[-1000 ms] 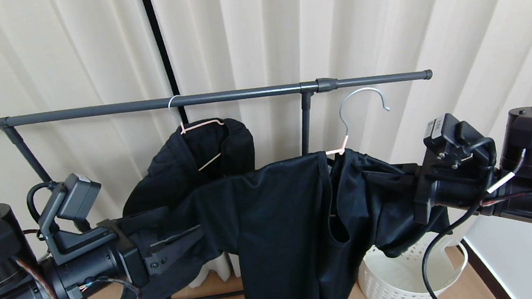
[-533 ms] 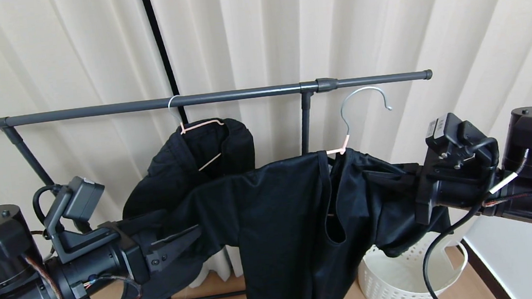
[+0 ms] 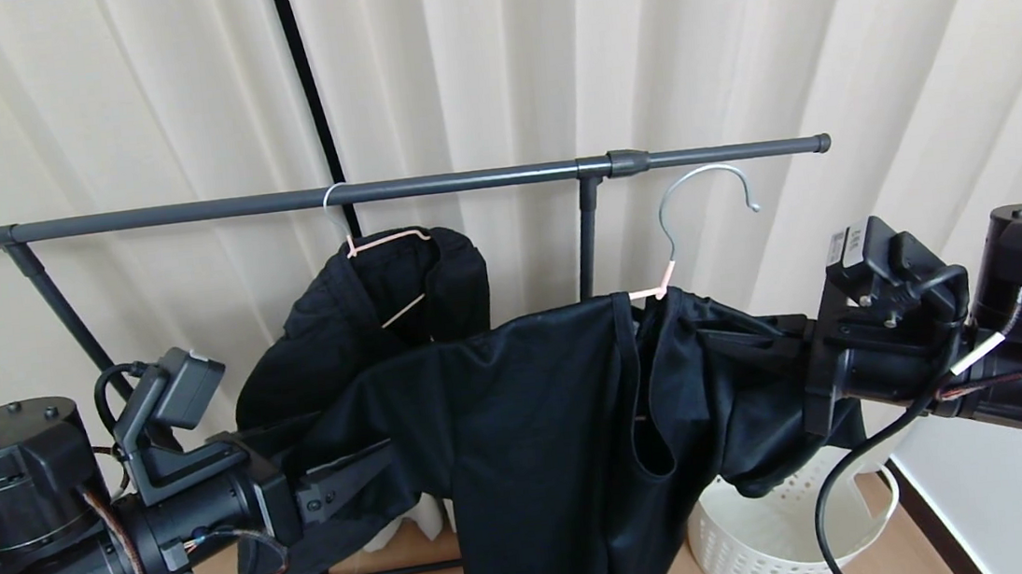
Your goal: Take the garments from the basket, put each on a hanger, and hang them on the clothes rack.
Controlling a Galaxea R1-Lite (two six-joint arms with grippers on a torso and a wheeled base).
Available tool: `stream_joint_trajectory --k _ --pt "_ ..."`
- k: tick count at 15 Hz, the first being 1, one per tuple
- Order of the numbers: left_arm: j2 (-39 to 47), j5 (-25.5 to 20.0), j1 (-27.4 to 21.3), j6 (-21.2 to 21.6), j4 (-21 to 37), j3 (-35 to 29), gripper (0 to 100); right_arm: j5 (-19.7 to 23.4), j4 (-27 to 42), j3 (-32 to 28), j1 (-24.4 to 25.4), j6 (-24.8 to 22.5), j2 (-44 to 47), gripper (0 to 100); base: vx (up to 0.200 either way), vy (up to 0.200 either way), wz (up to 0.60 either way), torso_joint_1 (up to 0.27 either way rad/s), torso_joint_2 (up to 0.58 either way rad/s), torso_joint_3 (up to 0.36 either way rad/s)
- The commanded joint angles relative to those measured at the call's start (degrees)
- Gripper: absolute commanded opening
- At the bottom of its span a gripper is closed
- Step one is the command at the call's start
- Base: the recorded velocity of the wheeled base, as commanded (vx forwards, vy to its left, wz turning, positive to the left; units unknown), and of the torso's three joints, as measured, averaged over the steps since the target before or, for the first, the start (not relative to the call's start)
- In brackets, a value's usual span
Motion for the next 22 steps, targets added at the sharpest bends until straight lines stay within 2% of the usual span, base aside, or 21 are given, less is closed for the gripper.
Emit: stream_joint_trajectory --k 1,8,10,12,13,15,22 --pt "0.96 0.07 -0.11 0.01 -0.63 0.47 0 0.05 0.07 0.35 0.02 0.05 -0.97 0 0.000 0.000 0.00 0.000 0.00 0.000" --pt "-0.27 -0.01 -0.11 -0.17 -1.69 1.09 0 0.40 -0.11 -0.26 -0.42 0.05 -0.62 0 0.000 0.000 0.00 0.000 0.00 0.000" --pt "-0.18 -0.01 0.15 -2.28 -2.30 0.82 0 1.01 -0.11 -0.53 -1.73 0.14 -0.62 0 0.000 0.000 0.00 0.000 0.00 0.000" --pt "-0.18 -0.01 0.15 -2.45 -2.57 0.91 0 1.28 -0.11 -0.53 -1.91 0.14 -0.62 0 0.000 0.000 0.00 0.000 0.00 0.000" --pt "0.87 -0.01 1.21 -2.71 -6.17 1.96 0 3.12 -0.02 -1.49 -3.76 0.14 0.00 0 0.000 0.000 0.00 0.000 0.00 0.000" --pt "2.02 -0.01 1.82 -2.89 -7.93 2.05 0 3.12 -0.20 -1.49 -4.55 0.14 0.18 0 0.000 0.000 0.00 0.000 0.00 0.000" --pt "2.81 -0.19 4.46 -2.89 -9.69 1.96 0 4.35 -0.20 -2.37 -7.01 0.23 0.09 0 0.000 0.000 0.00 0.000 0.00 0.000"
